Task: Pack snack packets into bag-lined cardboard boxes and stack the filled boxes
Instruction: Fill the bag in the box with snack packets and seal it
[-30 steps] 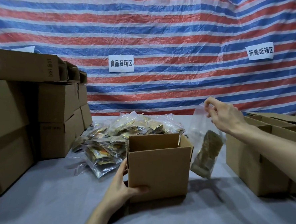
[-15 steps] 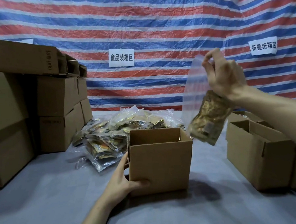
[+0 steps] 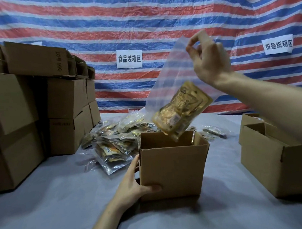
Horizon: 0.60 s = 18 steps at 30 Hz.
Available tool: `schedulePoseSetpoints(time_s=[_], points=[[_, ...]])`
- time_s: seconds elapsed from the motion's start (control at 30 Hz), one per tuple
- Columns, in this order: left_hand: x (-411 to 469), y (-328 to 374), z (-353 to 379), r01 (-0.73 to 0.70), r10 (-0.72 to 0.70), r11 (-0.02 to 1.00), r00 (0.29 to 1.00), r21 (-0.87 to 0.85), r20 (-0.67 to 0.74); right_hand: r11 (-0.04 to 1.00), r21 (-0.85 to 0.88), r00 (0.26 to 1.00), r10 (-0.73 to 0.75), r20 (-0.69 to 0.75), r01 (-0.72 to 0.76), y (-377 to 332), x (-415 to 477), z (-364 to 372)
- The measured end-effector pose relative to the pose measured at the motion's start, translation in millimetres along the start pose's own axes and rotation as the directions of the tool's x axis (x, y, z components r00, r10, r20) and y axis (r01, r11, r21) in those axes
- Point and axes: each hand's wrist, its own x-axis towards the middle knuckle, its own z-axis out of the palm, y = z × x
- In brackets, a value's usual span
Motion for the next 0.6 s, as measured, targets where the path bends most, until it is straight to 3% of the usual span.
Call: schedulePoseSetpoints(time_s=[0.17,0.4,0.47,0.6], points=[[0,0,-1,-0.006,0.006,1.000,1.000,0.010,0.004,0.969,-0.043,0.965,-0.239,0.103,0.245,-6,-23,17],[0,1,-1,-0.015,0.016,1.000,1.000,-0.018,0.011,0.879,-0.014,0.825,-0.442,0.352,0.476,16,-65,29],[0,1,-1,-0.005,0.005,1.000,1.000,-0.030,0.021,0.855,-0.033,0.803,-0.472,0.363,0.517,20,-67,29],[-1,2,-1,0.006,-0.005,0.999,1.000,-0.036,0.021,0.845,-0.086,0.828,-0.488,0.277,0.527,20,-61,29]])
